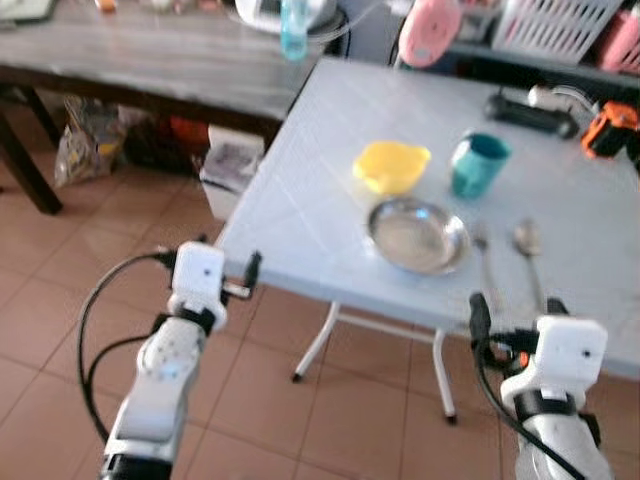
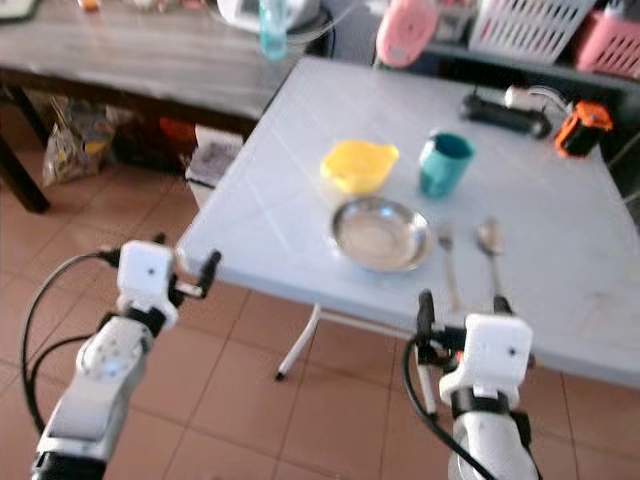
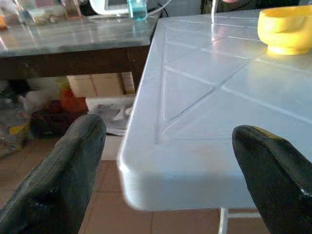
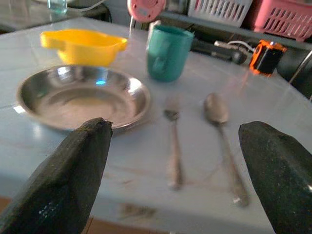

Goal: Setting the table

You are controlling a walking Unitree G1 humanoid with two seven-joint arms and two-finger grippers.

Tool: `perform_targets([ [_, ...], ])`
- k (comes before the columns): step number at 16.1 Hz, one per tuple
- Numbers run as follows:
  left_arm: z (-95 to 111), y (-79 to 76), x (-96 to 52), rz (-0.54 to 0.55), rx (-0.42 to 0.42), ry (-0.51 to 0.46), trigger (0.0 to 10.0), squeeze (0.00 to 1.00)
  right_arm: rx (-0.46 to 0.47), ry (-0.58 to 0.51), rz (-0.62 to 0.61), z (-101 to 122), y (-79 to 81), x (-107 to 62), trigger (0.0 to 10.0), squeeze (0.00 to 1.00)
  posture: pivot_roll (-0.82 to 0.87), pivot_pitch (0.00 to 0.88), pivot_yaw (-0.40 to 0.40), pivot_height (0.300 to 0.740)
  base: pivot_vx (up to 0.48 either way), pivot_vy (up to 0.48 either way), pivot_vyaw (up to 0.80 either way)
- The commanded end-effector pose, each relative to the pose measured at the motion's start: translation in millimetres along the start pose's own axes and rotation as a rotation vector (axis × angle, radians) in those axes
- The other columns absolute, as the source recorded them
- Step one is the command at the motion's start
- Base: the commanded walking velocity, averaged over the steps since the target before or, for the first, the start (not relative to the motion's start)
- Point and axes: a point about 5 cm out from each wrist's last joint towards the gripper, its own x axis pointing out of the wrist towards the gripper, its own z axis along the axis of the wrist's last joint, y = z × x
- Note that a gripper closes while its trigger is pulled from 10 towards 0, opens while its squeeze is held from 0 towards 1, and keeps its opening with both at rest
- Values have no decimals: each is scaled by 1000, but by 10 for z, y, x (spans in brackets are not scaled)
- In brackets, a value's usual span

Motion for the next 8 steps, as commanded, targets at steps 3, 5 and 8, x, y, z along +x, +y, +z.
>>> perform_targets([
  [3, 13, -81, 18, -29, -16, -5, 10000, 0, 4, -8, -33, 42, -61, 37, 10000, 0, 30, 152, -47, 740, 0, 0, 0],
  [5, 50, -94, 36, -48, -32, -20, 10000, 0, 9, -17, -33, 60, -47, 69, 10000, 0, 32, 151, -46, 740, 0, 0, 0],
  [8, 135, -100, 54, -71, -62, -57, 10000, 0, 11, -20, -11, 56, 6, 14, 10000, 0, 30, 145, -45, 740, 0, 0, 0],
])
